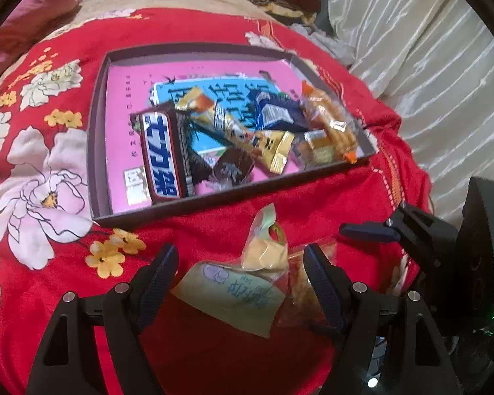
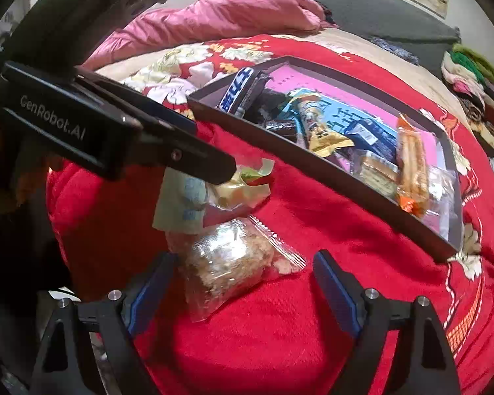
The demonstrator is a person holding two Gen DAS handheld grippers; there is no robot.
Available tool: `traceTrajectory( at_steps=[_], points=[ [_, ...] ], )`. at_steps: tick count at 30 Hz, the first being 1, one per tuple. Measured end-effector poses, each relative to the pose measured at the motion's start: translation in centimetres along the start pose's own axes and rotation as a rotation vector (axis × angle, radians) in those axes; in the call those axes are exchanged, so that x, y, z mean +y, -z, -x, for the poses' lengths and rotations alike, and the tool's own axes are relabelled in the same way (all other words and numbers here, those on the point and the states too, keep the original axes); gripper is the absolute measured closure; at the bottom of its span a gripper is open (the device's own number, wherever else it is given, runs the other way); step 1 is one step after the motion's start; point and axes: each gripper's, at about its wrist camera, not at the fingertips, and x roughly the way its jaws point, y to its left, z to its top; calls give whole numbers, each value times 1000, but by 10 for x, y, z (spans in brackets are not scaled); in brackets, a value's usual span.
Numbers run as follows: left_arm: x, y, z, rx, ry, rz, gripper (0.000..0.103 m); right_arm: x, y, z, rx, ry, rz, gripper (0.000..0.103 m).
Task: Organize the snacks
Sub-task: 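Grasp the green-labelled pastry bag with the left tool while the right tool grasps the clear cake bag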
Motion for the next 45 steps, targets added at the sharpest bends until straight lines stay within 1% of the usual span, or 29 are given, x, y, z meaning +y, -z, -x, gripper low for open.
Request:
traceTrajectory(
  at_steps=[4,8,11,16,20,23,25,26,28,31,34,35,36,37,40,43,45],
  points=[
    [-1,4,-9,25,-7,-7,24,1,-1,-8,8,-12,31,12],
    [-2,5,-12,32,-26,-20,24,6,-1,-15,3,-13,85,12],
    [-1,6,-16,39,-23,-14,24,8,0,-20,1,-29,107,12],
    [1,6,-21,42,-20,-6,24,6,-2,-26,8,-66,101,14],
    [4,5,-23,39,-6,15,24,1,-4,-31,17,-97,68,14],
    [5,5,-24,41,-1,22,24,-3,-2,-36,13,-120,10,8],
    [6,5,-25,41,0,22,23,-2,-1,-36,3,-122,-3,3],
    [6,5,-25,42,1,23,24,-1,-1,-38,9,-122,3,1],
    [7,5,-26,43,4,28,24,1,-1,-40,2,-116,4,0],
    [9,4,-27,45,10,38,24,2,4,-40,-39,-101,-3,0],
    [9,3,-28,45,9,41,24,1,-1,-40,-13,-111,-3,0],
    [9,3,-28,44,9,41,24,-3,-4,-40,6,-129,-7,0],
    [9,3,-28,43,9,41,24,-6,-5,-39,5,-141,-15,3],
    [10,3,-28,43,10,43,24,-9,-5,-37,-4,-144,-25,13],
    [10,2,-28,41,11,49,24,-19,-3,-31,-15,-134,-37,30],
    [10,1,-28,34,6,61,24,-16,-1,-24,-21,-90,0,35],
    [7,1,-28,29,3,51,28,-14,-1,-19,-30,-51,19,36]
  ],
)
